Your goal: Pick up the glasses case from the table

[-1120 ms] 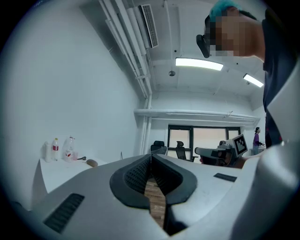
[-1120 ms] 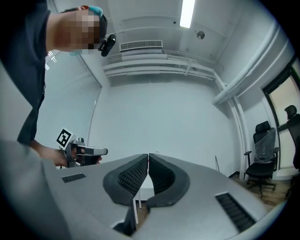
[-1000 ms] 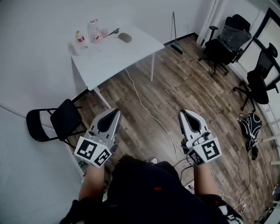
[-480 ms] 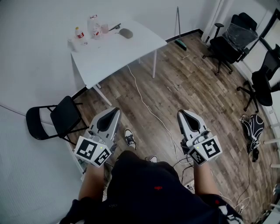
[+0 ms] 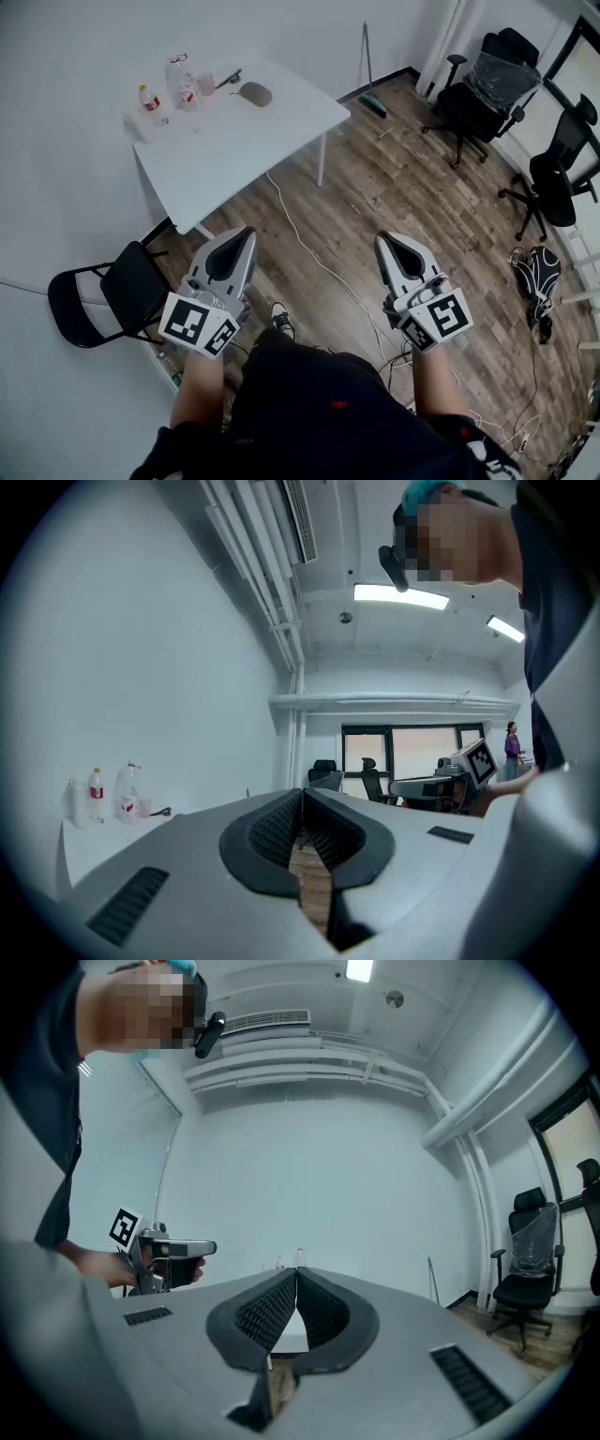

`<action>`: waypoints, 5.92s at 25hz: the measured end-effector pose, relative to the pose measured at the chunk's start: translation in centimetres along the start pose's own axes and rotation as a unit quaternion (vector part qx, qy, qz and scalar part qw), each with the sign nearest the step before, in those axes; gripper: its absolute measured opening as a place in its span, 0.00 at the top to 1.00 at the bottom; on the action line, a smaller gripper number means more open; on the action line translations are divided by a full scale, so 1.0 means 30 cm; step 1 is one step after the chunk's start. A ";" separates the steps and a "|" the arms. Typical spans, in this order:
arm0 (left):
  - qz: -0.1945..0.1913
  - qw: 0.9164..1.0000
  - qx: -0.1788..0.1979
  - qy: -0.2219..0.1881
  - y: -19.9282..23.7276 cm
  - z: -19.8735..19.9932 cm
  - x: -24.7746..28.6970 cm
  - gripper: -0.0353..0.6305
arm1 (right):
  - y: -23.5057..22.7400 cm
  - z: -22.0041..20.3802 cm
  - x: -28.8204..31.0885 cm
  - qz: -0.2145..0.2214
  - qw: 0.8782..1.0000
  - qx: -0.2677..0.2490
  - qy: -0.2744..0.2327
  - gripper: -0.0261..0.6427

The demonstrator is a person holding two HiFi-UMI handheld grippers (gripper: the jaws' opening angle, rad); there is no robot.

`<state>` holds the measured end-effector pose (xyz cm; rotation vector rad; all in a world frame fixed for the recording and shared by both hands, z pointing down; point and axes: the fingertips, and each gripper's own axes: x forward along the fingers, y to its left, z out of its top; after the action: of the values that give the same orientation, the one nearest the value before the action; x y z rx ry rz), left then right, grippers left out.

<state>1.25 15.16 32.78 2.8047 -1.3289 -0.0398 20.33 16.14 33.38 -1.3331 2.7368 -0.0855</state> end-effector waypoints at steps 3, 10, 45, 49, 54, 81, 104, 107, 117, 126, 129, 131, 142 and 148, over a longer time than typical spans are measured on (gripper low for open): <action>0.001 1.000 0.000 0.005 0.174 0.013 0.037 0.91 | -0.002 -0.008 0.177 -0.001 1.000 -0.003 0.013 0.93; 0.018 1.000 -0.001 0.014 0.545 0.006 0.050 0.91 | 0.037 -0.032 0.569 0.009 0.999 -0.005 0.031 0.93; 0.168 0.984 -0.030 0.042 1.192 -0.059 0.808 0.91 | -0.719 -0.180 1.566 0.140 0.987 0.026 0.079 0.93; 0.201 0.978 -0.035 0.046 1.219 -0.062 0.888 0.91 | -0.830 -0.192 1.627 0.160 0.983 0.022 0.088 0.93; 0.222 0.973 -0.038 0.053 1.256 -0.079 0.947 0.91 | -0.900 -0.228 1.716 0.168 0.981 0.028 0.094 0.93; 0.216 0.970 -0.087 0.072 1.623 -0.245 0.799 0.91 | -0.816 -0.610 2.376 0.139 0.964 -0.021 0.228 0.49; 0.256 0.952 -0.127 0.111 1.771 -0.415 0.625 0.91 | -0.943 -1.406 2.779 0.080 0.859 -0.066 0.501 0.35; 0.261 0.950 -0.130 0.113 1.778 -0.429 0.598 0.91 | -0.945 -1.424 2.782 0.075 0.855 -0.058 0.509 0.35; 0.242 0.958 -0.123 0.095 1.767 -0.372 0.631 0.91 | -0.892 -1.129 2.706 0.092 0.916 -0.029 0.389 0.35; 0.187 0.975 -0.093 0.070 1.639 -0.242 0.769 0.91 | -0.865 -0.684 2.444 0.093 0.961 0.038 0.257 0.35; 0.176 0.979 -0.087 0.063 1.588 -0.208 0.790 0.91 | -0.849 -0.555 2.334 0.096 0.970 0.038 0.220 0.35; 0.172 0.980 -0.079 0.058 1.563 -0.181 0.799 0.91 | -0.839 -0.461 2.262 0.095 0.977 0.028 0.190 0.35; 0.176 0.984 -0.021 0.011 1.520 0.043 0.800 0.91 | -0.754 0.009 1.975 0.099 0.993 -0.033 0.050 0.35; 0.173 0.985 -0.009 -0.005 1.505 0.115 0.797 0.91 | -0.711 0.116 1.909 0.103 0.993 -0.051 0.011 0.35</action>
<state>-18.65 -32.00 31.19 2.5196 -1.7845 -0.0564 2.29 -42.14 28.34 -1.0690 2.9138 0.0563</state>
